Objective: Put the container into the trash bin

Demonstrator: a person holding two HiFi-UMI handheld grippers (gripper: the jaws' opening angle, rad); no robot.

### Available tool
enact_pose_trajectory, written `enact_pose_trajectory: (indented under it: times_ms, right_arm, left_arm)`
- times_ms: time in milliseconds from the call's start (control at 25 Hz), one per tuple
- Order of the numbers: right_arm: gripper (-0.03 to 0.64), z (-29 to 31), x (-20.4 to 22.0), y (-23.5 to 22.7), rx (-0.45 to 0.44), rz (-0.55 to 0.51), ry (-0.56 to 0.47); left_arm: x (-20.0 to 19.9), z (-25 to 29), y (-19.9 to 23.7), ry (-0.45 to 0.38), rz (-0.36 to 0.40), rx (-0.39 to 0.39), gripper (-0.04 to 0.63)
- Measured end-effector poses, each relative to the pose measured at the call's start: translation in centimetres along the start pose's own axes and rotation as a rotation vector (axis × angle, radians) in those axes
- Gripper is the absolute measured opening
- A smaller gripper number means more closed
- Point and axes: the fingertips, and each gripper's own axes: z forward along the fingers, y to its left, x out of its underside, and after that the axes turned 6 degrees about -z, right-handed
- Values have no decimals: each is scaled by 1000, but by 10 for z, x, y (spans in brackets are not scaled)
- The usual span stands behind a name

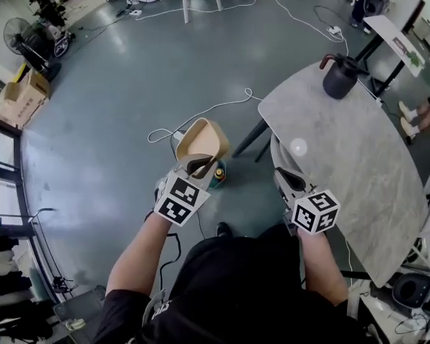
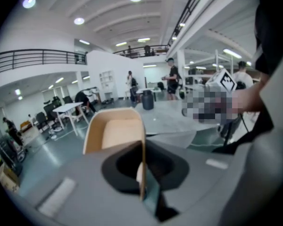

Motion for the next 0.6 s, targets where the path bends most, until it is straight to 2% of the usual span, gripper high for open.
enact_pose_trajectory:
  times_ms: [240, 400, 600]
  right_arm:
    - [-6, 45, -12, 36, -132, -105, 61]
    - [-6, 68, -11, 23, -175, -124, 119]
    - [-5, 101, -34, 6, -234, -112, 102]
  left_arm:
    - [36, -22, 38, 12, -109, -88, 21]
    - [44, -21, 55, 18, -187, -137, 21]
    - [43, -6, 71, 46, -251, -190, 23]
